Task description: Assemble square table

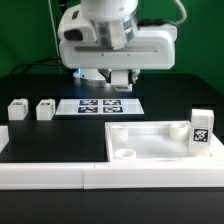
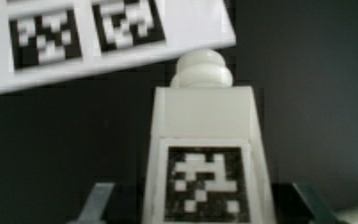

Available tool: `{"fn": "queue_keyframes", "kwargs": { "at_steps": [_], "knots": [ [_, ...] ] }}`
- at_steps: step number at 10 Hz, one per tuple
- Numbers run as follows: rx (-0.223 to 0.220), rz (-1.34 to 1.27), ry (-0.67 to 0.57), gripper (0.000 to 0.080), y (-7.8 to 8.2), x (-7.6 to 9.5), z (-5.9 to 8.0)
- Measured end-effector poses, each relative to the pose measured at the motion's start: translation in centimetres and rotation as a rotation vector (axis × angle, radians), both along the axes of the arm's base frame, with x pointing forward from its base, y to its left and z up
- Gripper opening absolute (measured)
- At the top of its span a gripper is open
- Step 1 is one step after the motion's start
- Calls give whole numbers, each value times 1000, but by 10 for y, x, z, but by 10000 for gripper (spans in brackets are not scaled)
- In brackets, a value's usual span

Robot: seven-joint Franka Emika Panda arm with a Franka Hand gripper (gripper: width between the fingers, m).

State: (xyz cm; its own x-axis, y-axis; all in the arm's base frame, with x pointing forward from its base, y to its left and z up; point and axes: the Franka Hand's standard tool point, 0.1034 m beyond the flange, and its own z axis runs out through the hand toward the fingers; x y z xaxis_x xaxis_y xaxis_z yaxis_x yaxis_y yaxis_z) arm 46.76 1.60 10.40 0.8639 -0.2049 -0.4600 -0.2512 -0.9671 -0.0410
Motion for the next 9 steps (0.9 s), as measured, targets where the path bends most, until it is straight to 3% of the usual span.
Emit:
{"fn": "queue_keyframes", "kwargs": {
  "at_steps": [1, 3, 5, 9],
  "knots": [
    [-16, -15, -101, 290, 1, 27, 15],
    [-57, -39, -309, 290, 0, 68, 29],
    [-88, -37, -451, 290, 3, 60, 22],
    [-167, -18, -763, 290, 4, 70, 19]
  ]
}}
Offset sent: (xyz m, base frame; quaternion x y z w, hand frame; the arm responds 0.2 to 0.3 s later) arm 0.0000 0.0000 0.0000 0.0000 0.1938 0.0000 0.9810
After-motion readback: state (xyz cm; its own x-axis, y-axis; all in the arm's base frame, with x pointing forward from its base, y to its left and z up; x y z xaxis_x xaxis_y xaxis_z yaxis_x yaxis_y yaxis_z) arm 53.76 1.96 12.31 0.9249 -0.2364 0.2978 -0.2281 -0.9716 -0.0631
